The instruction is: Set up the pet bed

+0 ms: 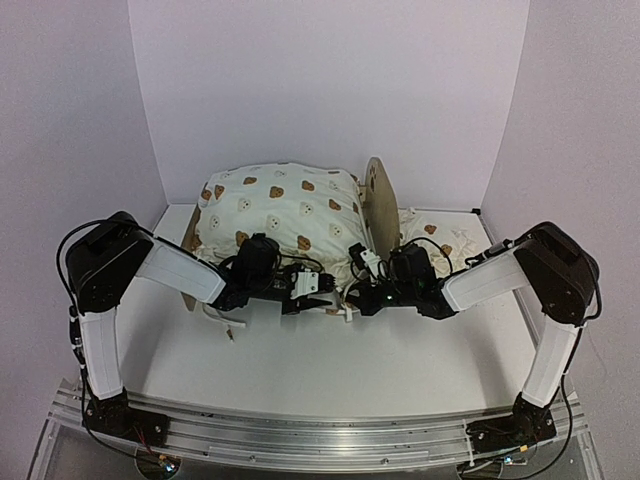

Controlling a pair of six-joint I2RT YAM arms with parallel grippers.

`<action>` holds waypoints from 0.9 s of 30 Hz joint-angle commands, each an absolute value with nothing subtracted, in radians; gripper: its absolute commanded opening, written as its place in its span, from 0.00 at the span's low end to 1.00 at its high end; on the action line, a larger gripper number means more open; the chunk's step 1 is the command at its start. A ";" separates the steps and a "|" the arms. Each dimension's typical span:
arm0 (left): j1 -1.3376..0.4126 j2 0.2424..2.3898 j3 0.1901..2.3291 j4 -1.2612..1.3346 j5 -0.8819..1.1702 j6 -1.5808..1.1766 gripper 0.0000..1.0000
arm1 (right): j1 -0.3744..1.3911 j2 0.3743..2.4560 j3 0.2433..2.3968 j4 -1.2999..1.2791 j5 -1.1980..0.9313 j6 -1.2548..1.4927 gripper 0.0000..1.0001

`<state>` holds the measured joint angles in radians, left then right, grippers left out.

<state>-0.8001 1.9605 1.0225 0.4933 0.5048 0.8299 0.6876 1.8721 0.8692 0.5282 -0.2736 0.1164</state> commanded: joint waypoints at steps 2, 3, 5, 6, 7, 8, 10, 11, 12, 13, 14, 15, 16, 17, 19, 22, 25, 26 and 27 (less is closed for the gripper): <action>-0.784 2.003 1.052 0.568 0.516 0.879 0.39 | 0.686 1.859 0.874 0.568 -0.344 0.060 0.00; -0.784 2.011 1.058 0.570 0.508 0.895 0.39 | 0.686 1.855 0.873 0.567 -0.353 0.054 0.00; -0.784 2.034 1.072 0.569 0.487 0.922 0.38 | 0.686 1.853 0.875 0.568 -0.373 0.047 0.00; -0.784 2.044 1.082 0.567 0.479 0.930 0.37 | 0.687 1.851 0.876 0.568 -0.375 0.045 0.00; -0.783 2.052 1.094 0.561 0.475 0.937 0.36 | 0.687 1.849 0.874 0.568 -0.374 0.044 0.00; -0.784 2.062 1.105 0.555 0.477 0.948 0.35 | 0.686 1.847 0.872 0.568 -0.371 0.040 0.00; -0.783 2.074 1.114 0.560 0.488 0.959 0.35 | 0.686 1.846 0.875 0.568 -0.372 0.037 0.00; -0.783 2.079 1.119 0.563 0.494 0.964 0.35 | 0.686 1.846 0.878 0.568 -0.375 0.037 0.00; -0.784 2.085 1.126 0.563 0.496 0.968 0.33 | 0.686 1.848 0.881 0.568 -0.377 0.037 0.00; -0.784 2.091 1.133 0.563 0.495 0.969 0.31 | 0.686 1.849 0.884 0.568 -0.377 0.037 0.00; -0.784 2.094 1.140 0.562 0.494 0.970 0.29 | 0.686 1.848 0.885 0.568 -0.372 0.036 0.00; -0.784 2.096 1.145 0.559 0.493 0.972 0.27 | 0.686 1.848 0.885 0.570 -0.365 0.035 0.00; -0.784 2.097 1.146 0.555 0.494 0.978 0.26 | 0.686 1.846 0.885 0.572 -0.357 0.034 0.00; -0.784 2.096 1.144 0.549 0.493 0.987 0.24 | 0.686 1.845 0.885 0.575 -0.354 0.032 0.00; -0.784 2.093 1.140 0.539 0.493 0.996 0.19 | 0.686 1.846 0.887 0.577 -0.353 0.028 0.00; -0.784 2.089 1.133 0.533 0.489 1.008 0.09 | 0.686 1.851 0.892 0.579 -0.365 0.025 0.00; -0.784 2.083 1.122 0.547 0.493 1.020 0.00 | 0.686 1.852 0.892 0.580 -0.372 0.025 0.00; -0.784 2.079 1.117 0.557 0.493 1.020 0.00 | 0.686 1.851 0.891 0.580 -0.371 0.025 0.00; -0.784 2.076 1.112 0.566 0.493 1.019 0.00 | 0.686 1.850 0.891 0.580 -0.370 0.025 0.00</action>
